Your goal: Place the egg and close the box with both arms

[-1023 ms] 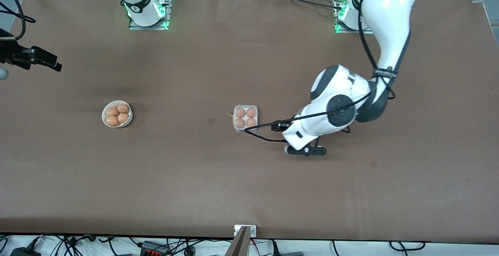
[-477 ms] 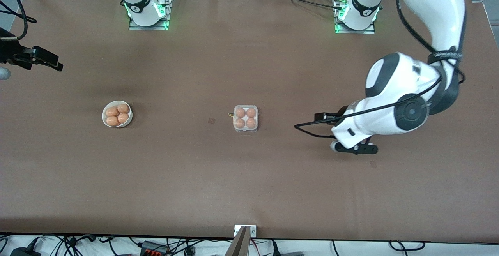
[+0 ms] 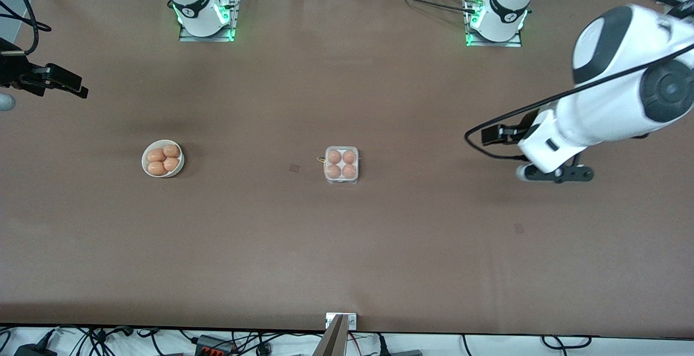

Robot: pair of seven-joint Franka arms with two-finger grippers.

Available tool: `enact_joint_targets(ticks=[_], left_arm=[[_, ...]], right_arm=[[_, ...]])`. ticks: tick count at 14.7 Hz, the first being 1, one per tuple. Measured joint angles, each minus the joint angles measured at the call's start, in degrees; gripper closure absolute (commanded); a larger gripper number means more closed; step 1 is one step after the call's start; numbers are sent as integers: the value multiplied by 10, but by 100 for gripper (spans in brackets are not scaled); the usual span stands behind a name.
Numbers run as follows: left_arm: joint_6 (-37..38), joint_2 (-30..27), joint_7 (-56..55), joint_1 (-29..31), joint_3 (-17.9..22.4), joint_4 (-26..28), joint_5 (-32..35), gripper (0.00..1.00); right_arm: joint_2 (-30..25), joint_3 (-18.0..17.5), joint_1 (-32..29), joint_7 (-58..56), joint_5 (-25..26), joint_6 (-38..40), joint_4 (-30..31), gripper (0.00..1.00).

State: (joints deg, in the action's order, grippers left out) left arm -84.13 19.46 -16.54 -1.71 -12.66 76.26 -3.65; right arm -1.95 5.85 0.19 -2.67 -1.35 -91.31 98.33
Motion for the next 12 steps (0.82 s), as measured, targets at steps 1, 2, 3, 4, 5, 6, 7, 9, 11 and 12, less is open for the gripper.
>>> enact_joint_targets(ticks=[1,2,3,4,5,6,7,9,11,12], left_arm=[[14,-8,0,8,1,2,22,0],[22,-14,0,15,1,2,39,0],[26,-19,0,20,1,3,48,0],[28,-25,-2,21,2,3,52,0],[28,-31,-5,22,2,3,53,0],[28,-36,-8,22,2,3,53,0],[28,-39,-8,24,1,3,52,0],[32,-47,-2,31,0,4,50,0],[33,-56,2,34,0,8,48,0],[31,-62,2,37,-1,15,48,0]], right_arm=[[0,0,0,0,0,0,0,0],[0,0,0,0,0,1,0,0],[0,0,0,0,0,3,0,0],[0,0,0,0,0,5,0,0],[0,0,0,0,0,6,0,0],[0,0,0,0,0,7,0,0],[0,0,0,0,0,7,0,0],[0,0,0,0,0,8,0,0],[0,0,0,0,0,8,0,0],[0,0,0,0,0,8,0,0]])
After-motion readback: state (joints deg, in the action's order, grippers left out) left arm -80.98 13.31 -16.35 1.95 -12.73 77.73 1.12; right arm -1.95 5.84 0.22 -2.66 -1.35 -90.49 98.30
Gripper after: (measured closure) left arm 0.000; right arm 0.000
